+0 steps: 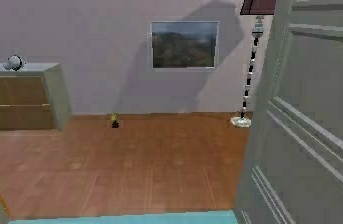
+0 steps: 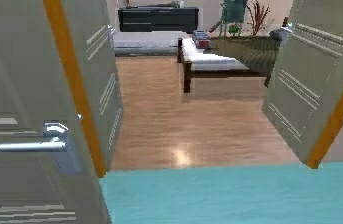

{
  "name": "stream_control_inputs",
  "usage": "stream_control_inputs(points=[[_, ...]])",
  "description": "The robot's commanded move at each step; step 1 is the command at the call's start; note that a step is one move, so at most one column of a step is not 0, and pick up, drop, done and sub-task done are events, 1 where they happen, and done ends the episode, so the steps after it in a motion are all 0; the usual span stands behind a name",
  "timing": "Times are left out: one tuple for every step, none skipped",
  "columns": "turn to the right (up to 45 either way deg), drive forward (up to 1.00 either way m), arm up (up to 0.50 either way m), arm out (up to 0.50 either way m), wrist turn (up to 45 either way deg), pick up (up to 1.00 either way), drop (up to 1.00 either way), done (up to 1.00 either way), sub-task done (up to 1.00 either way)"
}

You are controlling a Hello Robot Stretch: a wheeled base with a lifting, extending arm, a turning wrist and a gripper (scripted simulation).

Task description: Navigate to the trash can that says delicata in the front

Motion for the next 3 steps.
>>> stream_control_inputs(points=[[0.0, 1.00, 0.00, 0.00, 0.0, 0.00, 0.00, 0.00, 0.00], [0.0, 0.35, 0.00, 0.00, 0.0, 0.00, 0.00, 0.00, 0.00], [39.0, 0.00, 0.00, 0.00, 0.0, 0.00, 0.00, 0.00, 0.00]])
